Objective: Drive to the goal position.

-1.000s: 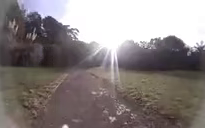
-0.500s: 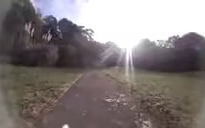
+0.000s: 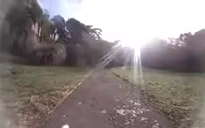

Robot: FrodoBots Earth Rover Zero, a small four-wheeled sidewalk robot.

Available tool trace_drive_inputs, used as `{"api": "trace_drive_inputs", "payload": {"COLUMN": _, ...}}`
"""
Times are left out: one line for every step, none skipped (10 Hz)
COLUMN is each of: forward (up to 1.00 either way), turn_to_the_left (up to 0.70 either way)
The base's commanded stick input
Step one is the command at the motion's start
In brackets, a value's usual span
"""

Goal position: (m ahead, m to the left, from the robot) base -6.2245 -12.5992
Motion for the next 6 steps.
{"api": "trace_drive_inputs", "payload": {"forward": 0.85, "turn_to_the_left": 0.0}}
{"api": "trace_drive_inputs", "payload": {"forward": 0.85, "turn_to_the_left": 0.0}}
{"api": "trace_drive_inputs", "payload": {"forward": 0.85, "turn_to_the_left": -0.17}}
{"api": "trace_drive_inputs", "payload": {"forward": 0.85, "turn_to_the_left": -0.32}}
{"api": "trace_drive_inputs", "payload": {"forward": 0.85, "turn_to_the_left": -0.34}}
{"api": "trace_drive_inputs", "payload": {"forward": 0.85, "turn_to_the_left": -0.34}}
